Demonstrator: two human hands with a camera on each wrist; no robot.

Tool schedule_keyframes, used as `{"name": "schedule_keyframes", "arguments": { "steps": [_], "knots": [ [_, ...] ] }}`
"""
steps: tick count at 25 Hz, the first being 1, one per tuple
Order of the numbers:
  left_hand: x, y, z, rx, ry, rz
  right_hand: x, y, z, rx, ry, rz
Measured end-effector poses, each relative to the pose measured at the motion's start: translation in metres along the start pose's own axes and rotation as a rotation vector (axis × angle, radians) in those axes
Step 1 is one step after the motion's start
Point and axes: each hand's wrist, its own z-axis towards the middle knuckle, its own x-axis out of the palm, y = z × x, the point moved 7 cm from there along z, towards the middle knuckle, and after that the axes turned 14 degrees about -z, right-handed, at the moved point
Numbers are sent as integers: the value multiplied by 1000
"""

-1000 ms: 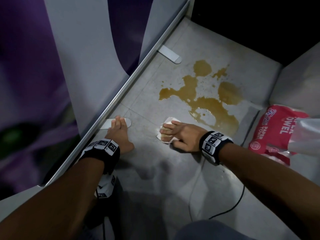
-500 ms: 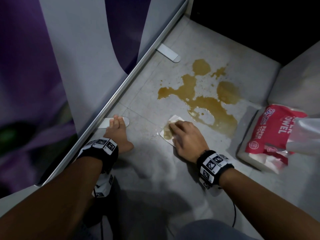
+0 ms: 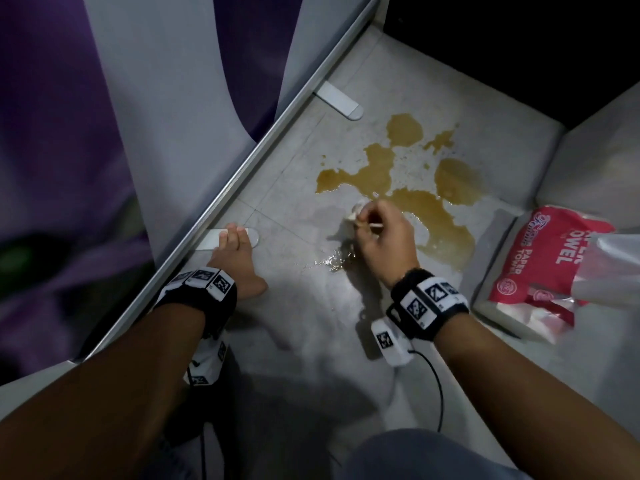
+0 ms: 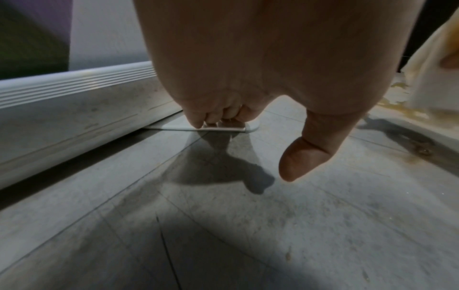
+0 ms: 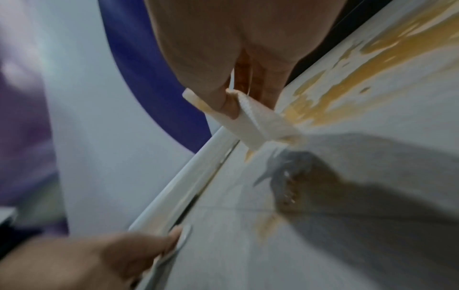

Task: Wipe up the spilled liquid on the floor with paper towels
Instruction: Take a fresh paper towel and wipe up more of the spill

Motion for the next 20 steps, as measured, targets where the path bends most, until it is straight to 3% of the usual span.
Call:
{"name": "schedule_keyframes", "arguments": {
  "steps": [3,5,9,13,16,20],
  "knots": [
    [-1,-1,-1,1,5,-10,1,-3,15,77,-117,166],
    [0,0,-1,-1,14,-15,15,-10,8,72,-70,33],
    [0,1,-1,6,16,-21,41,-19,-15,-208,49,-372],
    [1,1,-1,14,16,-28,57,-29,-26,-323,14,-610],
    [2,2,0,10,16,-22,64,-31,-31,-291,42,-626],
    [2,2,1,8,13,-19,76,1,-42,-370,118,-638]
  ]
}}
